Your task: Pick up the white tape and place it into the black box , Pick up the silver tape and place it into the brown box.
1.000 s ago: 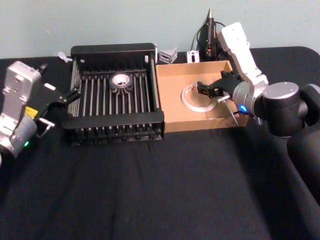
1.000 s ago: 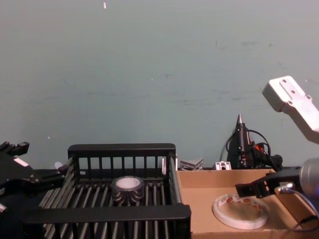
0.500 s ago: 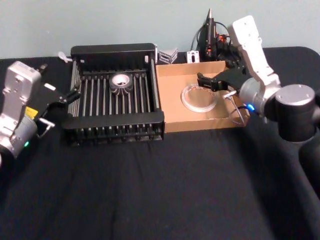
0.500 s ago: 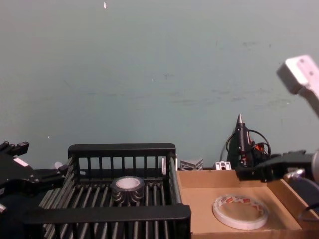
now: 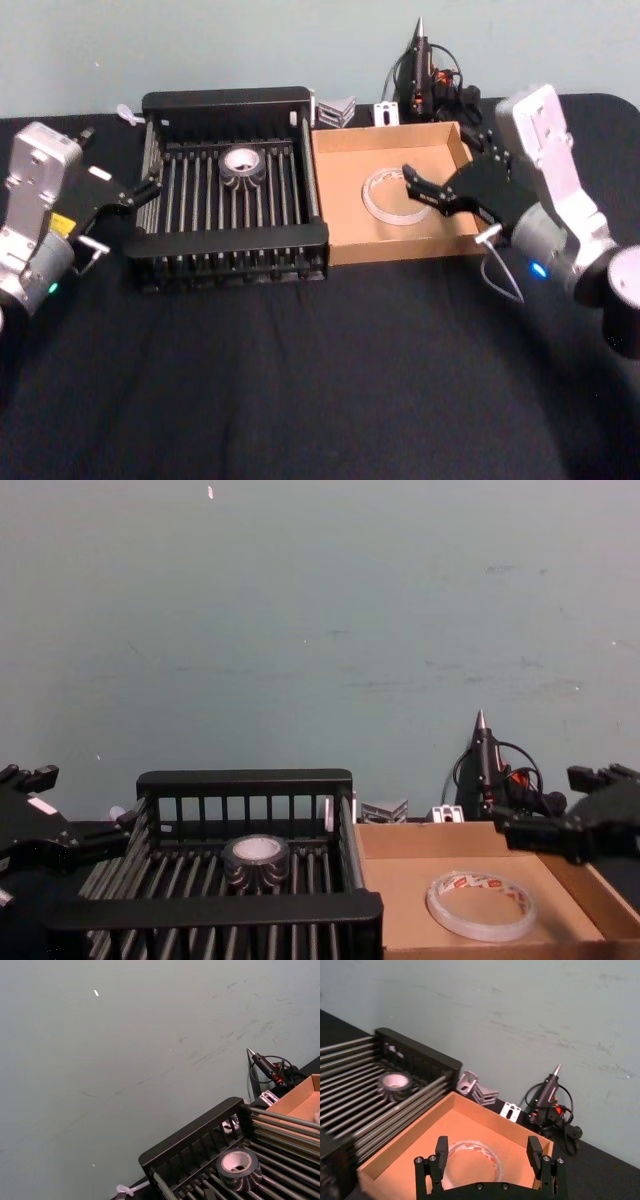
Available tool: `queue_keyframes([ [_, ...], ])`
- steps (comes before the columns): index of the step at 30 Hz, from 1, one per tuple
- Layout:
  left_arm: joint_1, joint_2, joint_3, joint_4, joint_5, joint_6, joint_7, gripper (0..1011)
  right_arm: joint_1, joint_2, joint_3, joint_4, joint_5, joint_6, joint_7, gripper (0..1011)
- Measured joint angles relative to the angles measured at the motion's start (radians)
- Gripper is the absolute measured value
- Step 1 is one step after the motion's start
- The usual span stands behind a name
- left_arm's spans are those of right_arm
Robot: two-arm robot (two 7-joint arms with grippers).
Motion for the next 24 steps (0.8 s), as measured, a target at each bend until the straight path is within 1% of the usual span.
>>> queue_keyframes([
  [1, 0.0, 0.0, 0.0, 0.0, 0.0, 0.0, 0.0, 1001, -0.021, 0.011, 0.0, -0.01, 0.002, -0.032, 0.006, 1000],
  [4, 0.0, 0.0, 0.0, 0.0, 0.0, 0.0, 0.0, 1001, -0.058, 0.025, 0.004, -0.023, 0.014, -0.08, 0.017, 1000],
  [8, 0.0, 0.0, 0.0, 0.0, 0.0, 0.0, 0.0, 1001, -0.089, 0.029, 0.009, -0.029, 0.031, -0.11, 0.019, 1000],
  [10, 0.0, 0.0, 0.0, 0.0, 0.0, 0.0, 0.0, 1001, -0.097, 0.029, 0.011, -0.03, 0.036, -0.115, 0.019, 1000],
  [24, 0.0, 0.0, 0.0, 0.0, 0.0, 0.0, 0.0, 1001, -0.09, 0.029, 0.01, -0.03, 0.034, -0.112, 0.018, 1000],
])
